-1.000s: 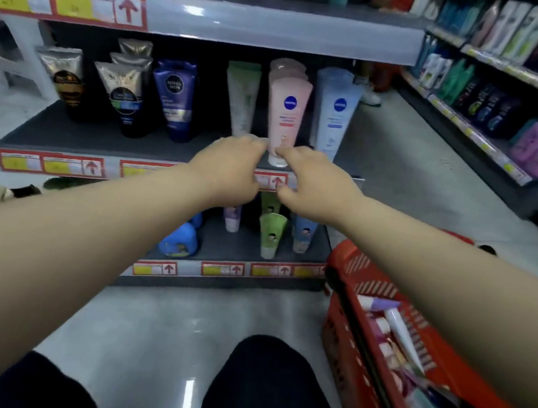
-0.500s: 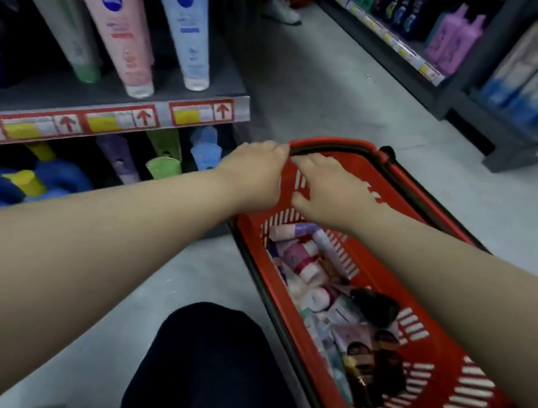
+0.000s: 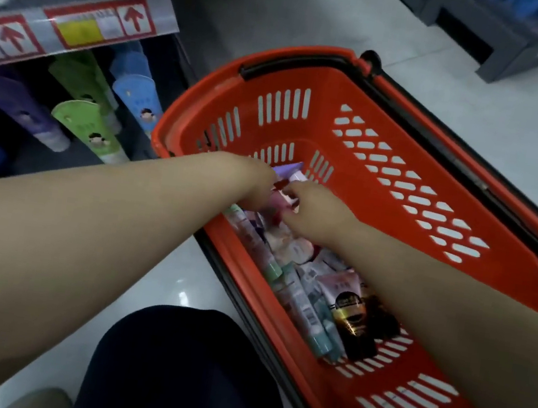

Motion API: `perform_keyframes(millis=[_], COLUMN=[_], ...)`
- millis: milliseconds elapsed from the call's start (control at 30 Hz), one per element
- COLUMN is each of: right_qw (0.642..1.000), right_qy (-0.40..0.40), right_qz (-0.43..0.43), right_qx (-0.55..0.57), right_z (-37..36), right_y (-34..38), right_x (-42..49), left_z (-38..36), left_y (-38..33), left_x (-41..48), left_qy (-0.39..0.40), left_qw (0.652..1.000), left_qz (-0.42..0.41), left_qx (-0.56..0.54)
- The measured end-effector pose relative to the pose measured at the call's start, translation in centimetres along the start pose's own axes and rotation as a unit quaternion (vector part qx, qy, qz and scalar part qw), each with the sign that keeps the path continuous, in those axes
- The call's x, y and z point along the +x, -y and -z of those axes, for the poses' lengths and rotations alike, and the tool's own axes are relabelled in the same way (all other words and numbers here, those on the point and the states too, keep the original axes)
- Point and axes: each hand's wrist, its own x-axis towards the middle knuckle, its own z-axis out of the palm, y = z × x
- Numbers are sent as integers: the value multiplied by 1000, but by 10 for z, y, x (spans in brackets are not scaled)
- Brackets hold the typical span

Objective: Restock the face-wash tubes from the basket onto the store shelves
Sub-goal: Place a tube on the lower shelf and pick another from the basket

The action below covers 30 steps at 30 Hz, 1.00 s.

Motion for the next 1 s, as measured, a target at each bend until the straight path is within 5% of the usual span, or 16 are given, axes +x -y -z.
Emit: perform_keyframes(millis=[200,400,500,600,667,733,833,1000], right_qw=[989,945,888,760,684,642,642,672], right_qy=[89,90,50,3,-22,-42,-47,-88], right_qz=[-53,-157,-268,-332,-311,-297,-277,-270], right_qx=[106,271,370,559,660,706,713,684], right_z=[-81,-96,-78,-63,-52,-39,-24,-14], right_y=[10,14,19,25,32,37,43,46], right_x=[0,-8,-9,0,8,14,15,10], left_z=[-19,-22,-14,-6,-6,-6,-3,-1], left_y=[4,1,1,6,13,17,18,22], left_x=[11,7,1,-3,-2,-3,-8,-18], left_qy=[170,150,44,-35,-51,-25,-12,-19], left_qw=[982,988,992,977,941,861,760,704], left_qz=[14,26,50,92,113,130,119,80], left_qx=[84,-28,-109,-191,-315,-491,-639,-706])
